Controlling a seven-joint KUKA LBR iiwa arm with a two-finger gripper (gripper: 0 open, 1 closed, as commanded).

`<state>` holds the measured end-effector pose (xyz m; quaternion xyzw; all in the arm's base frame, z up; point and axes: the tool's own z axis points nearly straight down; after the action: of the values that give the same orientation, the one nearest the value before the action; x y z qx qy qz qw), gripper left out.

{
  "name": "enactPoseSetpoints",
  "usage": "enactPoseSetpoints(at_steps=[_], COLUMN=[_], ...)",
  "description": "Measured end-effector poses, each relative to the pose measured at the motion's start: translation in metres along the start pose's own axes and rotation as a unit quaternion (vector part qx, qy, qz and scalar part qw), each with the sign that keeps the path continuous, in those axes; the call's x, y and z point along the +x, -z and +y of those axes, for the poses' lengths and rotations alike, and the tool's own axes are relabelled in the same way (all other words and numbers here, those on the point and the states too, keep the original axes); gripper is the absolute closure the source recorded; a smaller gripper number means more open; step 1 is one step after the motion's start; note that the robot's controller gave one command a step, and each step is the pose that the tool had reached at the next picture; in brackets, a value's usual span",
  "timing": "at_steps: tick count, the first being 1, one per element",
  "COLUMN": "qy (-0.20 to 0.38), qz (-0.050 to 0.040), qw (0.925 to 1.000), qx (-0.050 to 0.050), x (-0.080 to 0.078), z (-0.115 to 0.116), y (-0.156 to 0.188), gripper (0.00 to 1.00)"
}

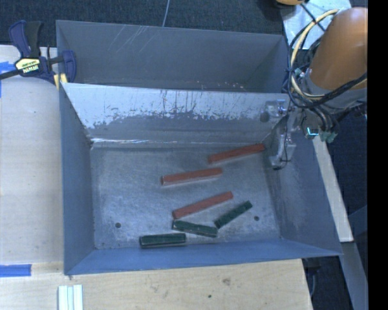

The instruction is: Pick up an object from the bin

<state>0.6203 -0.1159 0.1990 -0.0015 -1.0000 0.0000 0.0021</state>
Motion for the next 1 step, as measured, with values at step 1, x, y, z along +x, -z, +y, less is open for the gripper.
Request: enactPoseSetpoints(at_steps=[1], qy=[0.001], qz=[-0.0043], qw=[1.0], qx=[0.0], x=[-0.0016], z=[0.0006], y=[0.0054], gripper=[0.0])
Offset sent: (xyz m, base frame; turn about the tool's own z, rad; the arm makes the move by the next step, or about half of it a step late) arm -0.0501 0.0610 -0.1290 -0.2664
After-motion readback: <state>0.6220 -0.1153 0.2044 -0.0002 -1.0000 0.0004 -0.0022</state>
